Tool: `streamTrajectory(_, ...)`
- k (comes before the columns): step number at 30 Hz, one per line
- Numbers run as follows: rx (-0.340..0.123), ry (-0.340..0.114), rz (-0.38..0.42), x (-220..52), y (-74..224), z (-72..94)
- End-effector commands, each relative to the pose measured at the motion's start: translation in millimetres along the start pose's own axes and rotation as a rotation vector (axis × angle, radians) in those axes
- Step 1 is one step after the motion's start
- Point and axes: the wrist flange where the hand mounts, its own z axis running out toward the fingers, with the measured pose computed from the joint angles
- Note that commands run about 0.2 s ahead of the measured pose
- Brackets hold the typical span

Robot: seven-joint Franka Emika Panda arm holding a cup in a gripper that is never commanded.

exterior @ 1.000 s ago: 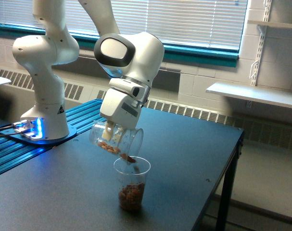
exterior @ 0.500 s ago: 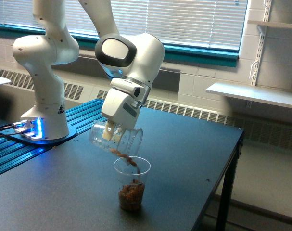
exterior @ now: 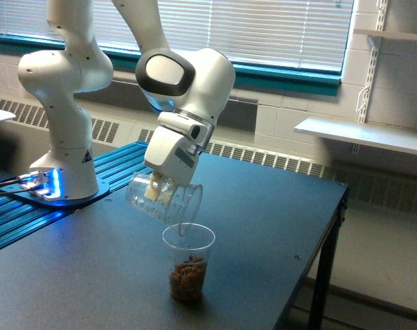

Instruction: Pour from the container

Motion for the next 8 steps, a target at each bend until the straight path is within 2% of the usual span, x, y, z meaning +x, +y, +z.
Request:
streamTrajectory(1, 0.008, -0.005, 0.002, -2.2, -2.2, 2.3)
streamTrajectory(8, 0.018, 0.002, 0.008, -1.7, -2.4, 1.4)
